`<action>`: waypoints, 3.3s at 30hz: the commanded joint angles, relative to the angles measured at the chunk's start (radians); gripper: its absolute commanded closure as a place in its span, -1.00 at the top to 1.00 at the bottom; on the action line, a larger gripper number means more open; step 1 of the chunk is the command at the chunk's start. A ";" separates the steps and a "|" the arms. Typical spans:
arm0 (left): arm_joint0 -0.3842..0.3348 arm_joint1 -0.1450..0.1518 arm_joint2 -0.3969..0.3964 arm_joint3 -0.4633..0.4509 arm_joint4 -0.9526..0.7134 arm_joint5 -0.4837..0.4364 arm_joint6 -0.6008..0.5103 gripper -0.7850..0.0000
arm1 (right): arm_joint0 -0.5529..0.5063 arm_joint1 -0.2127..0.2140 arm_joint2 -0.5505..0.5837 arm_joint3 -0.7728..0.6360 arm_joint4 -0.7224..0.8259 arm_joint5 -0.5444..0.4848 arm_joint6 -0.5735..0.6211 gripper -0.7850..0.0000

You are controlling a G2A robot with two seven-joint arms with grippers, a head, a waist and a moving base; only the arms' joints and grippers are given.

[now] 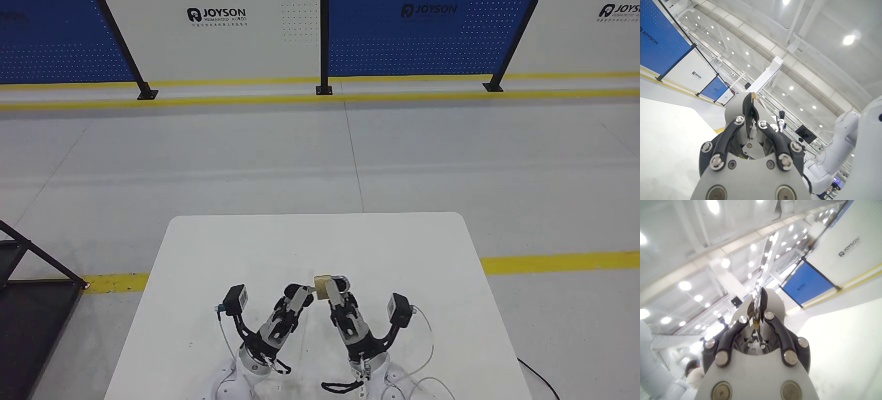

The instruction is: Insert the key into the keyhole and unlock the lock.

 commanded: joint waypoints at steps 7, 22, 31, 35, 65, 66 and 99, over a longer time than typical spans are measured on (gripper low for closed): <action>0.001 0.002 -0.011 0.009 0.048 0.000 0.020 -1.00 | -0.006 0.000 0.005 -0.006 -0.007 0.012 0.018 -1.00; 0.006 -0.009 -0.024 0.031 0.191 0.006 0.118 -1.00 | -0.013 0.001 0.017 -0.015 0.008 0.030 0.075 -1.00; 0.007 -0.017 -0.029 0.032 0.306 0.055 0.194 -1.00 | -0.017 0.000 0.021 -0.019 0.011 0.038 0.090 -1.00; 0.005 -0.021 -0.027 0.036 0.380 0.087 0.255 -1.00 | -0.020 0.000 0.023 -0.022 0.013 0.043 0.095 -1.00; -0.060 -0.032 0.025 0.133 0.854 0.490 0.664 -1.00 | -0.023 -0.003 0.028 -0.031 0.026 0.074 0.128 -1.00; -0.064 -0.032 0.026 0.139 0.864 0.508 0.673 -1.00 | -0.024 -0.003 0.028 -0.032 0.027 0.075 0.128 -1.00; -0.134 -0.018 0.035 0.232 1.160 0.986 0.905 -1.00 | -0.019 -0.007 0.029 -0.028 0.033 0.086 0.146 -1.00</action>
